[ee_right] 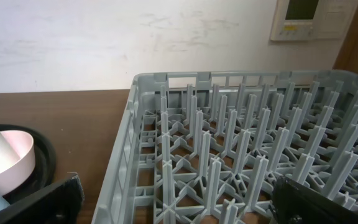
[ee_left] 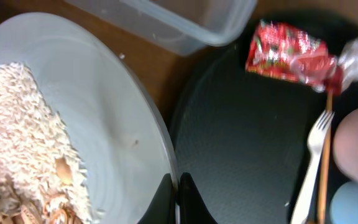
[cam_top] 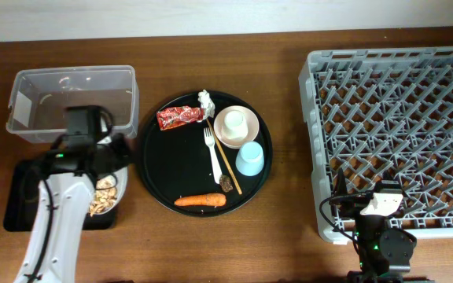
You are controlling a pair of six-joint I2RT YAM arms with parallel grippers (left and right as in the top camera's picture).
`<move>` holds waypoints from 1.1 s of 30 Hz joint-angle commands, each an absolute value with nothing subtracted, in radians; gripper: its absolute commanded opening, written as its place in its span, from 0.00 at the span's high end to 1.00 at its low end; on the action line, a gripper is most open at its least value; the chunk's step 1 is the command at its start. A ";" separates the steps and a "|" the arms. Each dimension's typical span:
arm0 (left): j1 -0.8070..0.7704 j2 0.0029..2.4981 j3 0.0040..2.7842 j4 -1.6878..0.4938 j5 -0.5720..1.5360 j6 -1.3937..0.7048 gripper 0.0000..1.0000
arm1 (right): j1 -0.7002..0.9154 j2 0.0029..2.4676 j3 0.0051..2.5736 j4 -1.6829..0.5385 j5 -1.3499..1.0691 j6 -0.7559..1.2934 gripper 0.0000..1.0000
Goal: Sort waste into correct bins and load items into the dishwasher rack
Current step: 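Carry the rice bowl left over the black tray, then tip the bowl to pour rice and mushrooms onto the black tray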
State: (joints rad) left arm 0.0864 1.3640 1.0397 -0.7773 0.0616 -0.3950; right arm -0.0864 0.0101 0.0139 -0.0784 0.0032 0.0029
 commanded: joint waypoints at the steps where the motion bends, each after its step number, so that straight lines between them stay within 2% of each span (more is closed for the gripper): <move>1: 0.192 1.341 1.048 -0.752 0.235 -0.336 0.99 | -0.093 0.004 0.006 -0.082 0.012 0.004 0.01; 23: 0.631 1.341 1.048 -0.742 0.792 -0.229 1.00 | -0.093 0.004 0.006 -0.082 0.012 0.004 0.01; 33: 0.780 1.342 1.048 -0.777 0.971 -0.229 1.00 | -0.093 0.004 0.006 -0.082 0.012 0.004 0.01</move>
